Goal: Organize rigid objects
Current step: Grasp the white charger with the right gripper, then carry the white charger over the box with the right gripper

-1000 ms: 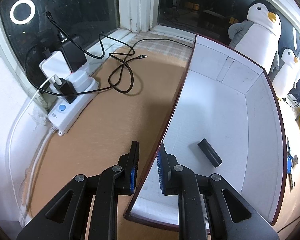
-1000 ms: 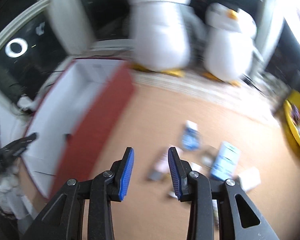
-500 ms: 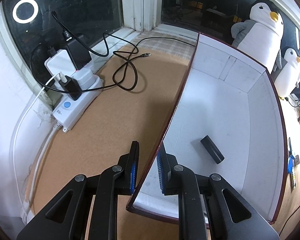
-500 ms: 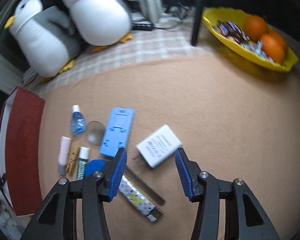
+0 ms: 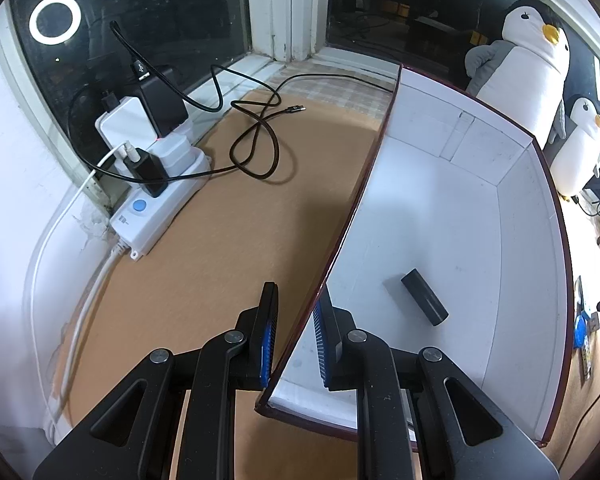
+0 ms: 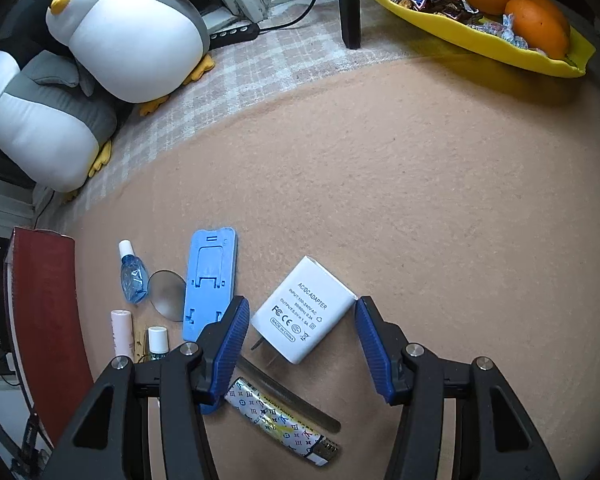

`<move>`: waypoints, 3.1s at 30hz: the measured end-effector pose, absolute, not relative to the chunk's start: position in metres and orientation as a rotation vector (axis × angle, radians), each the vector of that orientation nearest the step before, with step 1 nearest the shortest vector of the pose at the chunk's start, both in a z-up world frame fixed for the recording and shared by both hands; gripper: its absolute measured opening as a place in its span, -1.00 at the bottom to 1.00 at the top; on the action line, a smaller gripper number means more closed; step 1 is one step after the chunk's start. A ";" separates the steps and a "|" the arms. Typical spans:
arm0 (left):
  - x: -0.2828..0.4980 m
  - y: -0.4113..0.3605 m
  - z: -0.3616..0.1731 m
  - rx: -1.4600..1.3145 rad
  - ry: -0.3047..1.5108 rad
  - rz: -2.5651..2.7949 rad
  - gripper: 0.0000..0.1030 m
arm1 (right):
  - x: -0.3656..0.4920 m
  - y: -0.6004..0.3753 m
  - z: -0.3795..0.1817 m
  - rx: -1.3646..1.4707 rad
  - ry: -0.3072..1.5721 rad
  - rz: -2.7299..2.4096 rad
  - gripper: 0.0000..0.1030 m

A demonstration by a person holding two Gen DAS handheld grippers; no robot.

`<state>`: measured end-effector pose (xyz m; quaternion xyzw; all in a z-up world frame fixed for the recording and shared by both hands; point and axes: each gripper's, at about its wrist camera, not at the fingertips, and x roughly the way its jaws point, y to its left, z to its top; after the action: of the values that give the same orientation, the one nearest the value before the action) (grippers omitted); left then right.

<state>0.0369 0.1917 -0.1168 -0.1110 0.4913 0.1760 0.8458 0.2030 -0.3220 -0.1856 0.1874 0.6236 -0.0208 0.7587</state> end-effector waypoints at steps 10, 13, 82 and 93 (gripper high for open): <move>0.037 0.192 -0.117 -0.237 1.036 0.370 -0.69 | 0.211 -0.306 -0.187 0.277 1.380 -0.027 -0.09; 0.037 0.192 -0.117 -0.238 1.036 0.371 -0.69 | 0.211 -0.301 -0.187 0.224 1.384 -0.019 -0.14; 0.052 0.202 -0.132 -0.276 1.037 0.300 -0.69 | 0.192 0.100 -0.131 -0.462 1.217 0.642 -0.39; 0.052 0.202 -0.132 -0.276 1.036 0.297 -0.69 | 0.194 0.114 -0.155 -0.539 1.260 0.628 -0.38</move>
<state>0.0521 0.2024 -0.1321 -0.1310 0.4919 0.1411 0.8491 0.1944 0.1138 -0.1551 -0.2448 0.5721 0.2851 0.7291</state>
